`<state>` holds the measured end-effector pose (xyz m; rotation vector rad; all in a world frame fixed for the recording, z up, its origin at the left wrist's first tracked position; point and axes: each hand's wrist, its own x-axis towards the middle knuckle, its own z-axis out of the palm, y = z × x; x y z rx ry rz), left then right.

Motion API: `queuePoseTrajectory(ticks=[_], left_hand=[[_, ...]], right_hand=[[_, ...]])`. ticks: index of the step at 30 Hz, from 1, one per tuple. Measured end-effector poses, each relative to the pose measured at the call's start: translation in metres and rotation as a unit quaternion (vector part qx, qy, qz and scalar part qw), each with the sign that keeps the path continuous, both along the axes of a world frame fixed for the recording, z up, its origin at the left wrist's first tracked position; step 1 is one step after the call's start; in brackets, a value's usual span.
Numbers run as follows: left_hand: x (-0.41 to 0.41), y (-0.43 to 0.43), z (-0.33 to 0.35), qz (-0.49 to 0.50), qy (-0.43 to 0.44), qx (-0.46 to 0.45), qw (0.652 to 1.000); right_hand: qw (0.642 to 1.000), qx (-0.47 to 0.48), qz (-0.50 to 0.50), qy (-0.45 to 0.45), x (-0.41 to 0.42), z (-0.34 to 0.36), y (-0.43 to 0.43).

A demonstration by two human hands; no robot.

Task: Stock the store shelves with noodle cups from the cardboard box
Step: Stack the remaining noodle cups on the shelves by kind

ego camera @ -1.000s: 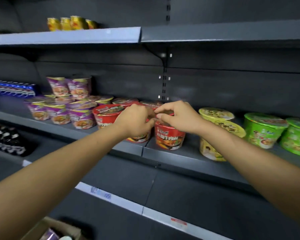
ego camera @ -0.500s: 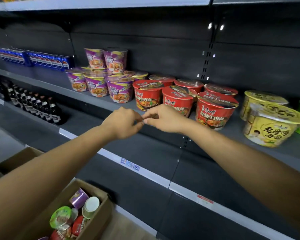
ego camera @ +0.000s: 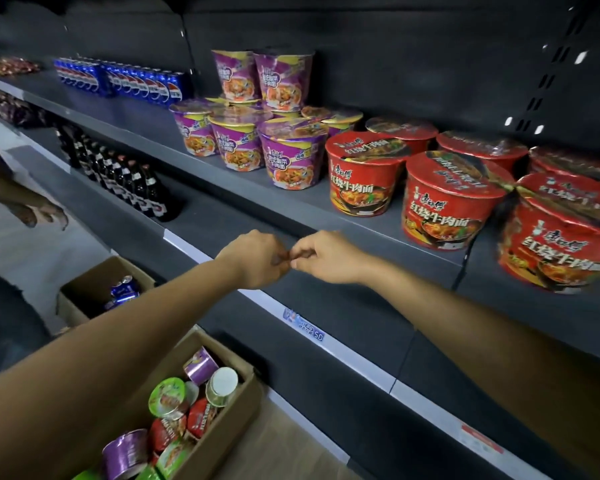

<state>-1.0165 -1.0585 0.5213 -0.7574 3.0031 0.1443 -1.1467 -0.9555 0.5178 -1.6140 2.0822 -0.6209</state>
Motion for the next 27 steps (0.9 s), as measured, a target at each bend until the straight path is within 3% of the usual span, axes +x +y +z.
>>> queuePoseTrajectory(ticks=[17,27], left_hand=[[0.05,-0.09,-0.056,-0.01,-0.071,0.072,0.995],[0.128,-0.172,-0.112,-0.079,-0.11,0.112,0.984]], right_hand=[[0.996,0.085,-0.016,-0.03,0.057,-0.049,-0.091],[0.981,0.103,-0.09,-0.14,0.156,-0.11,-0.147]])
